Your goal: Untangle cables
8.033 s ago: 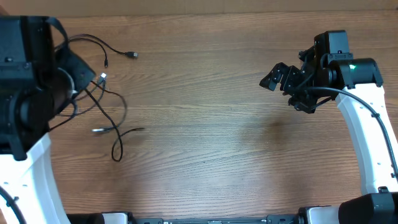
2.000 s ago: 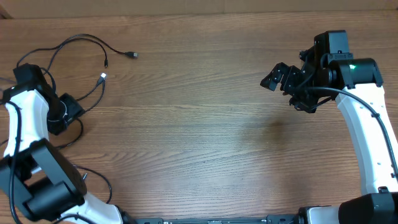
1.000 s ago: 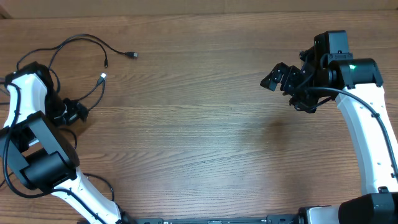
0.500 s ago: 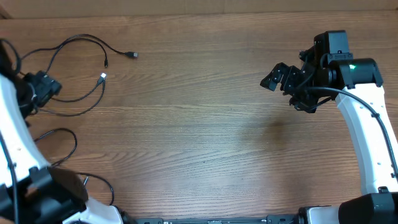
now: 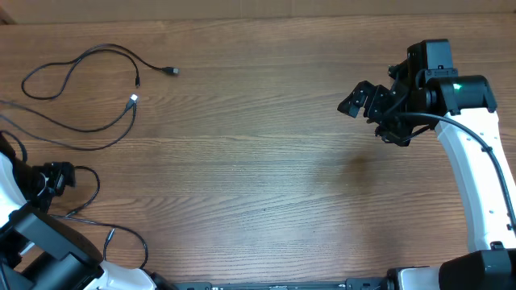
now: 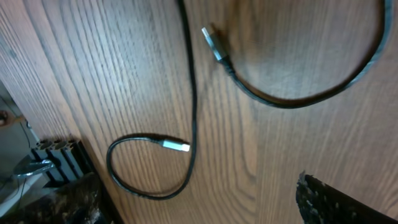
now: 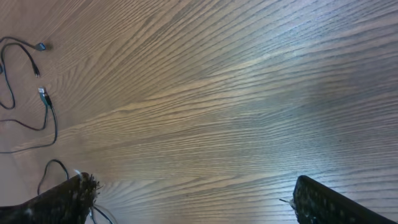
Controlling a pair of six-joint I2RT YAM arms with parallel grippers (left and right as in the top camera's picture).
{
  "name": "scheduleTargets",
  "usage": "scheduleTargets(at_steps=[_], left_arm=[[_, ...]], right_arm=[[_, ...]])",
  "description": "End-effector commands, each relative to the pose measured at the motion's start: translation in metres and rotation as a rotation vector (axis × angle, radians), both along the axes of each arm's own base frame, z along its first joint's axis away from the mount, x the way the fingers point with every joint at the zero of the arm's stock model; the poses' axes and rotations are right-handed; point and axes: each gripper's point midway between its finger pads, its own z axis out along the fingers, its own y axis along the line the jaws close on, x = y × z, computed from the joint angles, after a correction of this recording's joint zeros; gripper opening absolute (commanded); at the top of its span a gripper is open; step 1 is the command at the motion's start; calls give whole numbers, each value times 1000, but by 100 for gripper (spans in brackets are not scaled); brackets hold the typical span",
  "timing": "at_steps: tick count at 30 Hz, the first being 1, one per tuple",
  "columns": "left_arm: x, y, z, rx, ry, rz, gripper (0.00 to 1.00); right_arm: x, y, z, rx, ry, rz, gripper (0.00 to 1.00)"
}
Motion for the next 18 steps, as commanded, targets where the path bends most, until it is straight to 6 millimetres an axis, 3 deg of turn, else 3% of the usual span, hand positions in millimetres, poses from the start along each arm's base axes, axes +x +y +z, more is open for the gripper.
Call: scheduleTargets(at_steps=[1, 7, 10, 13, 18], left_arm=[[-12, -11, 5, 0, -90, -19, 100], [-17, -17, 36, 195, -277, -58, 100], [-19, -18, 39, 208, -279, -57, 100], [-22, -19, 20, 201, -261, -53, 100], [-21, -20, -29, 211, -284, -40, 100]], right_arm=[[2, -2, 0, -8, -5, -9, 100], [2, -2, 0, -8, -5, -9, 100], [2, -2, 0, -8, -5, -9, 100], [2, -2, 0, -7, -5, -9, 100], [2, -2, 0, -7, -5, -9, 100]])
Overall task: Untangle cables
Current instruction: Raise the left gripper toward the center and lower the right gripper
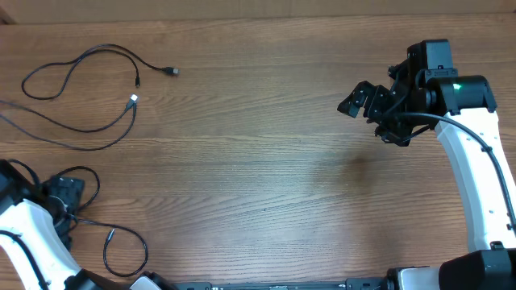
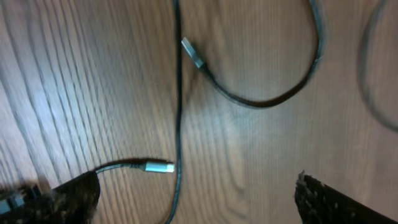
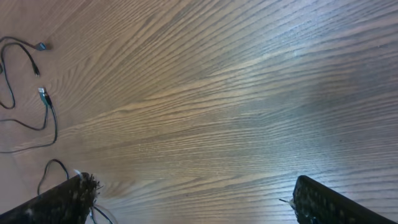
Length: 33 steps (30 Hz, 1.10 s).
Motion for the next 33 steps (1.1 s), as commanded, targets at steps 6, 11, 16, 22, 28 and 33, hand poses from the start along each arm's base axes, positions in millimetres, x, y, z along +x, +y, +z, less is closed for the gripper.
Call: scheduleTargets(at_steps=[6, 11, 16, 22, 28, 33], left_arm=[[-3, -13, -70, -44, -38, 90, 99], [-3, -12, -90, -49, -28, 92, 91], [-12, -21, -120, -127, 60, 96, 61], [-3, -16, -127, -128, 29, 94, 13], [10, -27, -124, -219, -50, 192, 4], [37, -23, -106, -283, -161, 252, 5]], right_arm=[[2, -2, 1, -7, -6, -9, 100], [2, -2, 1, -7, -6, -9, 100], [2, -2, 0, -8, -6, -9, 100], [2, -2, 0, -8, -6, -9, 100], [2, -2, 1, -7, -6, -9, 100], [2, -2, 1, -7, -6, -9, 100]])
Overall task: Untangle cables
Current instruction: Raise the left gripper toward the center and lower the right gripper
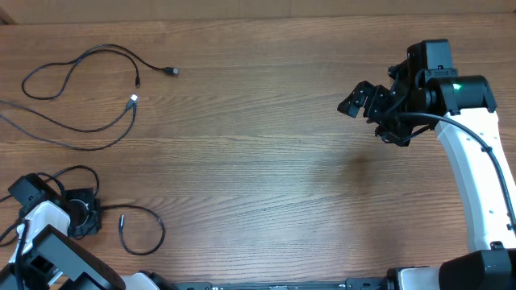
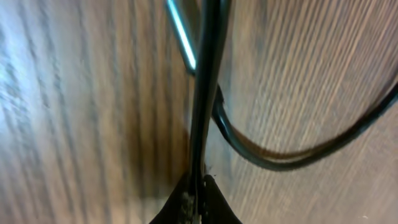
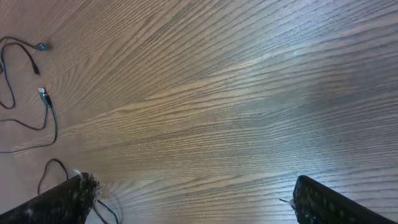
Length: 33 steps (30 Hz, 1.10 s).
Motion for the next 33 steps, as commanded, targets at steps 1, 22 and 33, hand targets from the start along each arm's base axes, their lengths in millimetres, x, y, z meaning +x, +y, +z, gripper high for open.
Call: scheduleTargets(at_steps=[1, 22, 33], left_arm=[[7, -12, -5, -103, -17, 28, 4], [99, -22, 159, 113, -360, -612, 99], [110, -234, 190, 432, -268, -1422, 100]], right_arm=[[2, -2, 0, -7, -5, -9, 100], [2, -2, 0, -8, -5, -9, 100], [2, -2, 0, -8, -5, -9, 100]])
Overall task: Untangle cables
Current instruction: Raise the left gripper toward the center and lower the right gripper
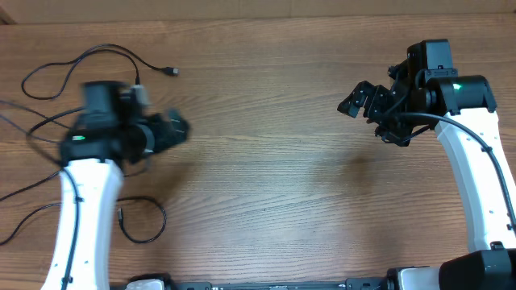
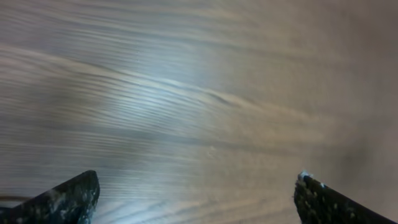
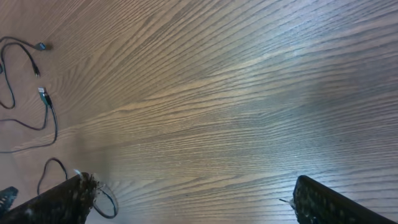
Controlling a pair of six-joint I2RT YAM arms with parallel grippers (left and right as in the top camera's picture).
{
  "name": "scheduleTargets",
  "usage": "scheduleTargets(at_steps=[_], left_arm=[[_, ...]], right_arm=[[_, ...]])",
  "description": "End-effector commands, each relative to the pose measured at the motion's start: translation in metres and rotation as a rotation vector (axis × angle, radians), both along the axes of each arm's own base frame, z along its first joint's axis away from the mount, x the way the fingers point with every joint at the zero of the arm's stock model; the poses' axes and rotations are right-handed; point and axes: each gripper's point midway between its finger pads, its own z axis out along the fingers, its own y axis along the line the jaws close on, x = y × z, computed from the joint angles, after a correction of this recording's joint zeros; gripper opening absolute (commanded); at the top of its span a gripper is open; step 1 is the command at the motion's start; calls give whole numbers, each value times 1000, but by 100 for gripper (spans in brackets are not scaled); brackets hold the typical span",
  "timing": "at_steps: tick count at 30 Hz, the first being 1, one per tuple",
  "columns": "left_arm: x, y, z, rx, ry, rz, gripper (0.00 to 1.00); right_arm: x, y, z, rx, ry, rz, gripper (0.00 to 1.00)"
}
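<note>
Two thin black cables lie at the table's left. The upper cable (image 1: 113, 47) curves to a plug (image 1: 172, 72) and also shows in the right wrist view as the upper cable (image 3: 55, 124). The lower cable (image 1: 164, 217) forms a small loop near the front edge, with a strand running off the left edge. My left gripper (image 1: 179, 127) is blurred, raised between the two cables, and open; in its own view the left gripper (image 2: 196, 202) holds nothing over bare wood. My right gripper (image 1: 359, 101) hangs open far to the right; the right gripper (image 3: 196, 199) is empty.
The wooden table (image 1: 266, 185) stretches between the two arms. The left arm's white link (image 1: 81, 217) crosses the lower cable's strands and hides part of the upper cable. The right arm's white link (image 1: 476, 177) runs along the right edge.
My left gripper was shut on the lower cable at the front left corner. Now it is open, empty and raised over the table between the two cables. The right arm is unchanged.
My left gripper was open above the lower cable at the left edge, then lower over it. Then it was shut on that cable at the front left, the loop lying further right. Now it is open and away from it. The right gripper stayed open in place.
</note>
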Motion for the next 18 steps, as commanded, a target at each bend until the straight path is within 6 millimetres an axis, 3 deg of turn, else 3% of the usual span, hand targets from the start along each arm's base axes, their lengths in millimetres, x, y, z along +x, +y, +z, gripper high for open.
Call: scheduleTargets(at_steps=[1, 6, 10, 12, 18], left_arm=[[-4, -25, 8, 204, -55, -117, 100], [-17, -56, 0, 208, -24, -221, 100], [-23, -57, -3, 211, 1, -231, 99], [-23, -56, -2, 211, 0, -230, 100], [-23, -57, -3, 211, 0, -231, 99]], right_arm=[[2, -2, 0, -8, -5, -10, 100], [2, -2, 0, -7, -5, -9, 100], [6, 0, 3, 4, -23, -6, 100], [-11, 8, 1, 56, 46, 16, 100], [-29, 19, 13, 110, 40, 106, 100]])
